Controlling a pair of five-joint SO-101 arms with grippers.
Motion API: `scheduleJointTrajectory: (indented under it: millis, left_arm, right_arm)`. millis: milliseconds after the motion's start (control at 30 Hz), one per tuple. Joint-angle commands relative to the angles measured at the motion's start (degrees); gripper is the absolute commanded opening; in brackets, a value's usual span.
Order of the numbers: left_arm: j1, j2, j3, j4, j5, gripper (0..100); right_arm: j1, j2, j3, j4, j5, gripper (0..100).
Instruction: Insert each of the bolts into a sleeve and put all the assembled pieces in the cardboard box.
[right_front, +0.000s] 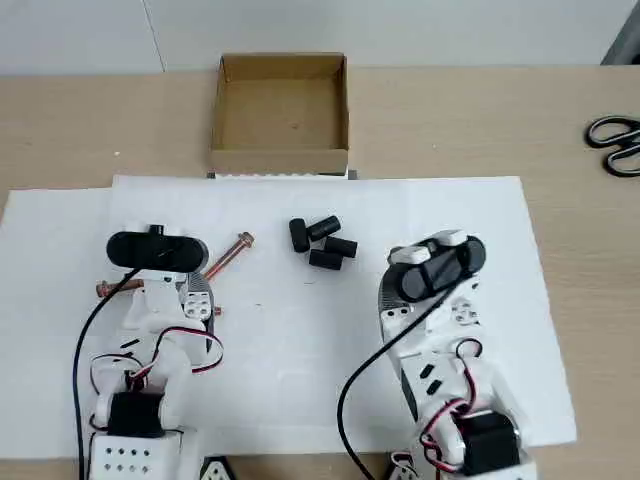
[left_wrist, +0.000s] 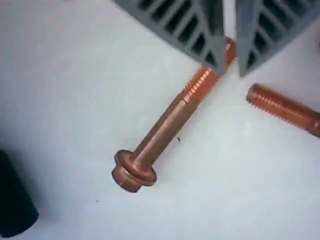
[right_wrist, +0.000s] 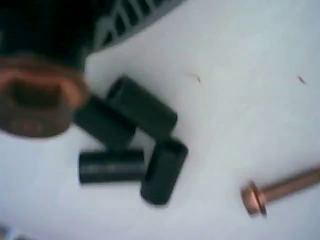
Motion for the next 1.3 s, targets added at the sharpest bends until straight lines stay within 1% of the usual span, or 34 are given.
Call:
scheduleJointTrajectory:
  millis: [0,100,233,333,433,700,900,1067,1267]
  left_arm:
    - [-0.35,-0.44,1.80,-2.02,0.00,0]
    - [-0.35,-0.44,3.56,-1.85,0.09,0]
    - [-0.35,-0.53,5.41,-2.02,0.09,0]
    - [-0.53,-0.53,5.85,-2.11,0.09,0]
    - [-0.53,-0.53,5.85,-2.11,0.09,0]
    - [-0.44,-0.53,5.85,-2.11,0.09,0]
    - [-0.53,-0.53,5.85,-2.11,0.09,0]
    - [-0.70,-0.53,5.85,-2.11,0.09,0]
    - [-0.70,-0.53,5.85,-2.11,0.09,0]
  right_arm:
    - [1.19,-0.22,0.09,-3.91,-0.53,0.4]
    - [1.27,0.04,0.09,-7.60,-1.76,0.4]
    - [1.19,5.49,-1.14,-8.40,-1.93,0.3]
    - [1.19,13.41,-6.86,-9.89,-6.07,0.3]
    - [1.01,24.75,-14.51,-12.35,-8.00,0.3]
    - [0.84,55.69,-41.32,-18.07,-8.09,0.3]
    - [0.75,74.68,-61.01,-18.07,-7.74,0.3]
    - [-0.75,89.89,-76.57,-18.24,-7.74,0.3]
    - [-1.27,107.30,-93.01,-22.99,-7.65,0.3]
